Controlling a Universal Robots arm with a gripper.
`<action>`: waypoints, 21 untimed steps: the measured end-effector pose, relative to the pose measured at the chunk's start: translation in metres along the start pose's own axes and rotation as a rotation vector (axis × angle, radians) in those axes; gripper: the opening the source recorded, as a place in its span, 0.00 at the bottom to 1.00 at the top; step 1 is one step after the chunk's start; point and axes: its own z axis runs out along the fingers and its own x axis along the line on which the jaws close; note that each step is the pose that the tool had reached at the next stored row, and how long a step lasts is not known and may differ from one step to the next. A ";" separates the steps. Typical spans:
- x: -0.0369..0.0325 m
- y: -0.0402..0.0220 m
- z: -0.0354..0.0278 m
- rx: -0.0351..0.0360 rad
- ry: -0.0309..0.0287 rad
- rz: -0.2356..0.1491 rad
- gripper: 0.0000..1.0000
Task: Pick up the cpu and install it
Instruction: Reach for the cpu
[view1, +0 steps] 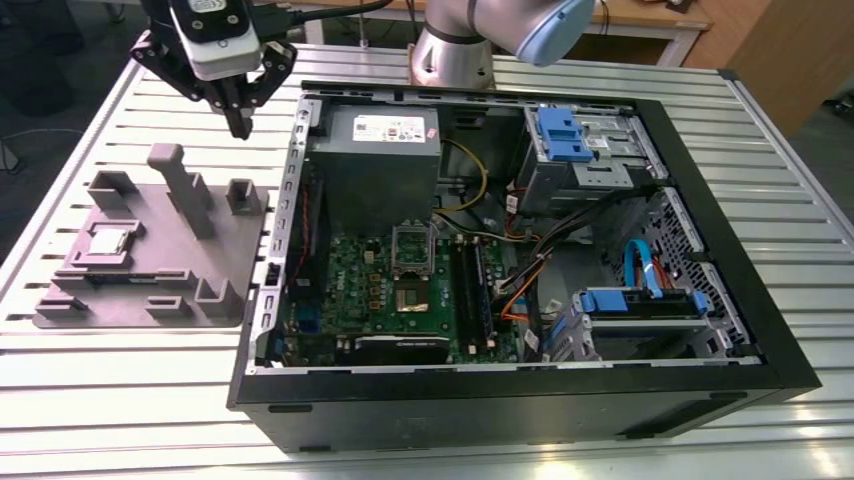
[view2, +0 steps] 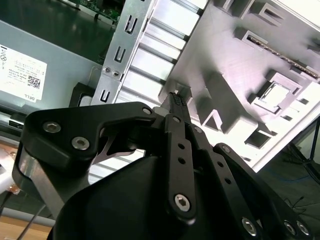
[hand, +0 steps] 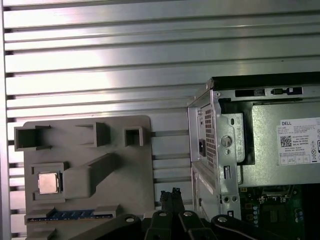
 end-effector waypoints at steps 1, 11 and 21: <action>0.0006 -0.0001 0.0000 0.0001 0.0003 0.000 0.10; 0.0082 -0.0007 0.0010 0.0002 0.0025 0.000 0.10; 0.0155 -0.0013 0.0022 0.0004 0.0051 0.000 0.10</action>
